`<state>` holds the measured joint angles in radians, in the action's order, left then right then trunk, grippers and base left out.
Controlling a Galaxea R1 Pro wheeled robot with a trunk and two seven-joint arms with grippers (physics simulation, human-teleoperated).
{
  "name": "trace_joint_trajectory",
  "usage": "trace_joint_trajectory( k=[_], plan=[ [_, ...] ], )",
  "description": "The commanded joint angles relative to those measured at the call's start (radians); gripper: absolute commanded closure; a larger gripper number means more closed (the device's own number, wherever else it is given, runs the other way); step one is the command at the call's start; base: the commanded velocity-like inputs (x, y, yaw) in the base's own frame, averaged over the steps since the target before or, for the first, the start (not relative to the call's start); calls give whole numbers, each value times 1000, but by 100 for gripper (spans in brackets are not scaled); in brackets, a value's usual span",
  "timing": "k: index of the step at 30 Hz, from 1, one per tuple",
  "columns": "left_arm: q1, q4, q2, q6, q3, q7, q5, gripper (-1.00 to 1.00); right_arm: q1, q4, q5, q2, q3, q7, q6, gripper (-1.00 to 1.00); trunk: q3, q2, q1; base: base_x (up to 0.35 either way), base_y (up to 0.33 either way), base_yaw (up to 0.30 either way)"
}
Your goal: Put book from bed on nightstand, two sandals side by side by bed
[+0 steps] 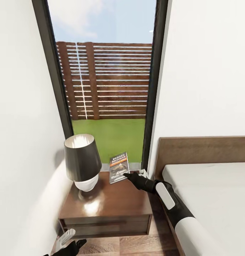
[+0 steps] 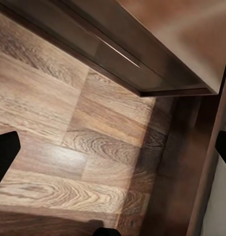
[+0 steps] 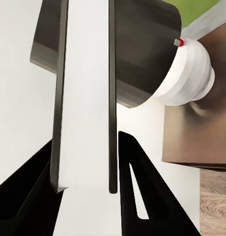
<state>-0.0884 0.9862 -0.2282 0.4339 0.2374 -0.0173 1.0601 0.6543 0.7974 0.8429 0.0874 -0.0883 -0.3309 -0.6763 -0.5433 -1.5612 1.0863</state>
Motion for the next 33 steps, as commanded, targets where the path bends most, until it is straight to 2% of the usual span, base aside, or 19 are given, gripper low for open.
trace_joint_trajectory(
  k=[1, 33],
  plan=[
    [-1, 1, -1, 2, 2, -2, 6, -100, 1, 0, 2, 0, 1, -2, -4, 100, -4, -8, 4, 0, 0, 0],
    [-1, 2, -2, 2, 2, -1, 5, -100, 1, 0, 2, 0, 1, -2, -3, 100, -105, -232, 127, 0, 0, 0]
  ],
)
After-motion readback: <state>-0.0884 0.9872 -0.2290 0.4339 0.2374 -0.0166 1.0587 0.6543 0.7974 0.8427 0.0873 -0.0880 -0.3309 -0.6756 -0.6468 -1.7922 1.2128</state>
